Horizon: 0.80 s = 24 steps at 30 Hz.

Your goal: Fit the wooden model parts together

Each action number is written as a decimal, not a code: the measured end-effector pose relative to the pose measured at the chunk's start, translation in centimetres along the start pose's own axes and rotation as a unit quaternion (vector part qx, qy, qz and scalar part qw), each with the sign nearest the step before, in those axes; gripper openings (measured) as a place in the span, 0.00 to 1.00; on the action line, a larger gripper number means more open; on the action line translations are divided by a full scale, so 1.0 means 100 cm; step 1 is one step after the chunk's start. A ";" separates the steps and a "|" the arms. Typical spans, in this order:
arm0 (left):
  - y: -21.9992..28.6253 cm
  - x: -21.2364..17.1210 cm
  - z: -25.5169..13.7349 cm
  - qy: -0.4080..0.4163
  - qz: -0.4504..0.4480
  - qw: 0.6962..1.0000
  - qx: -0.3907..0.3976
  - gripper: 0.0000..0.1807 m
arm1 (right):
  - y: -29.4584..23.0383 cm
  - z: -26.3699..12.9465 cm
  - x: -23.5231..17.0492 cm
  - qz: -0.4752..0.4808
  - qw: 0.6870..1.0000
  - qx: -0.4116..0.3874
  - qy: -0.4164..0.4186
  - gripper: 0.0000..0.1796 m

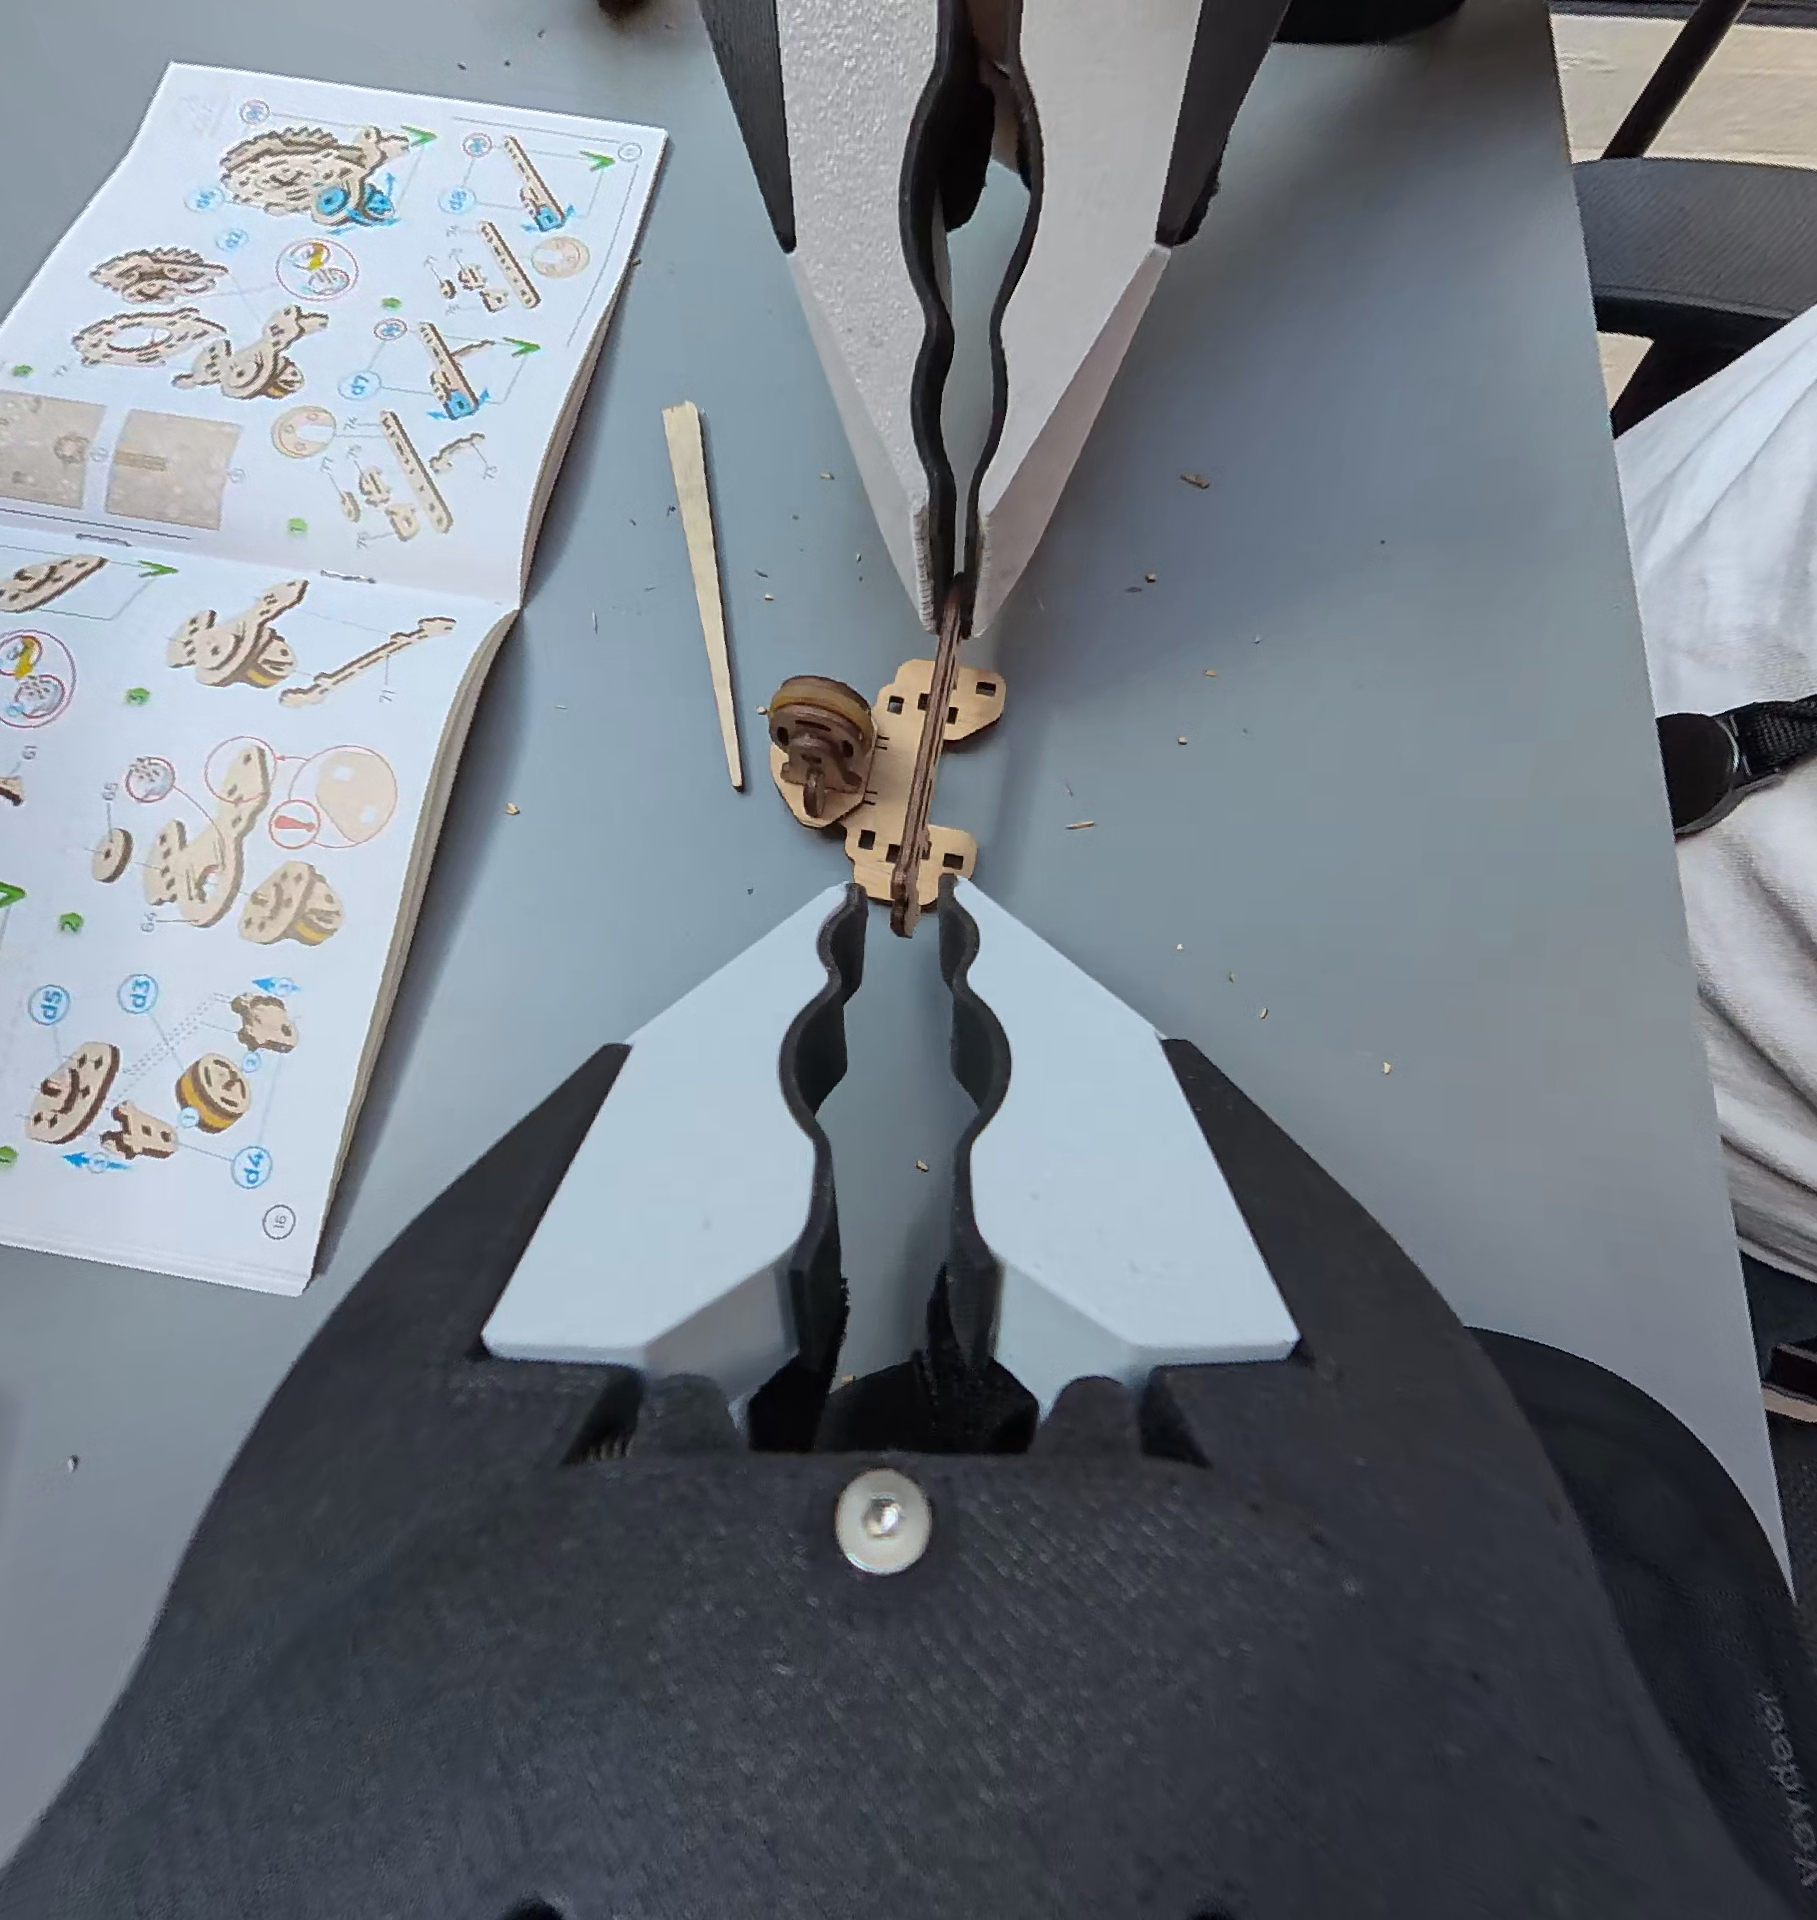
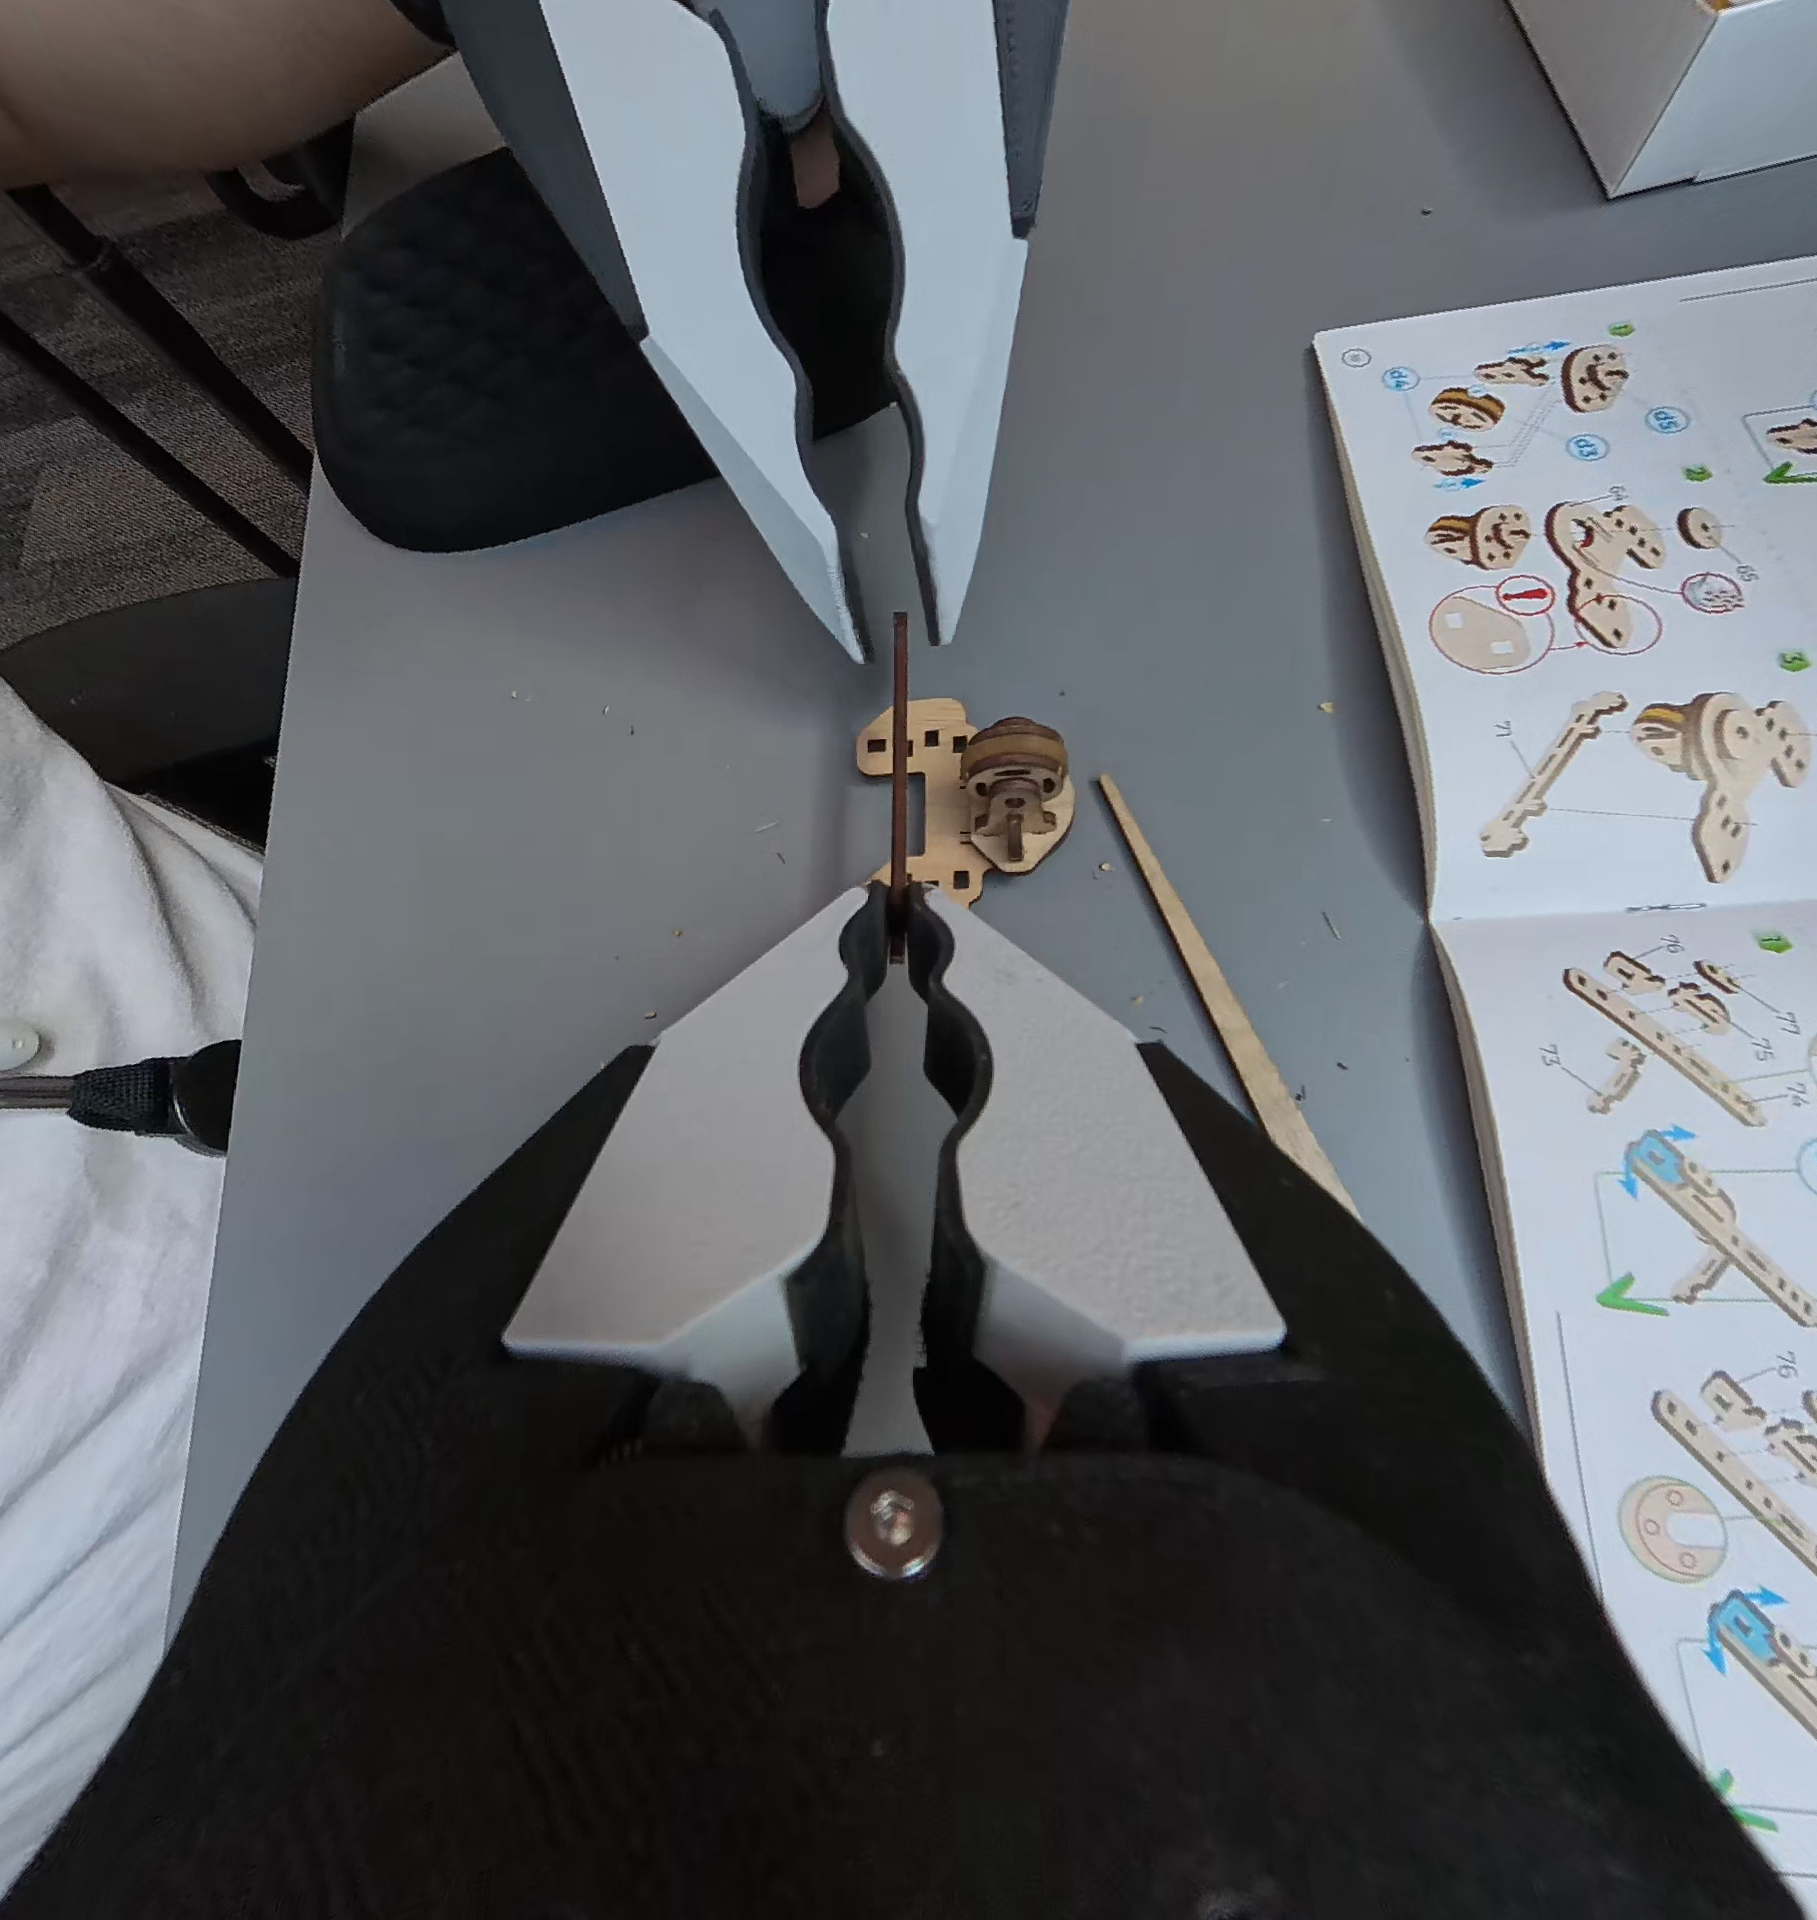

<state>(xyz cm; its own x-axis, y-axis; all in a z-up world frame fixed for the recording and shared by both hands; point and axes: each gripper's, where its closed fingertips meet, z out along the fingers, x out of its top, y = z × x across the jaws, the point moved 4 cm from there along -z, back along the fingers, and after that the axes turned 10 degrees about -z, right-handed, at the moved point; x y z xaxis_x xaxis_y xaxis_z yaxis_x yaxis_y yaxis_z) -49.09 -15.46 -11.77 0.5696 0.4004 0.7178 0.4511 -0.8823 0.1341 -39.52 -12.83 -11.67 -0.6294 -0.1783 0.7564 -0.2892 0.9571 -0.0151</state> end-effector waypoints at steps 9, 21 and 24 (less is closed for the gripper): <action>0.001 0.005 0.001 0.000 0.010 1.000 -0.026 0.00 | 0.007 -0.011 0.005 -0.013 1.000 -0.017 0.010 0.04; -0.001 -0.002 0.005 -0.016 0.052 0.998 -0.023 0.00 | -0.002 -0.002 -0.002 -0.033 0.998 -0.040 0.043 0.01; -0.002 -0.001 0.003 -0.009 0.054 0.998 -0.024 0.00 | -0.001 -0.005 0.001 -0.010 0.997 -0.031 0.071 0.01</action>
<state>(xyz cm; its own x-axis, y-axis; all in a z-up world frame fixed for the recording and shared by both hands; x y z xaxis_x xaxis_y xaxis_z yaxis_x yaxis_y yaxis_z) -49.00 -15.27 -12.06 0.6255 0.3054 0.7180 0.3521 -0.9317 0.0895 -39.19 -12.84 -11.31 -0.5147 -0.1680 0.8408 -0.2524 0.9668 0.0387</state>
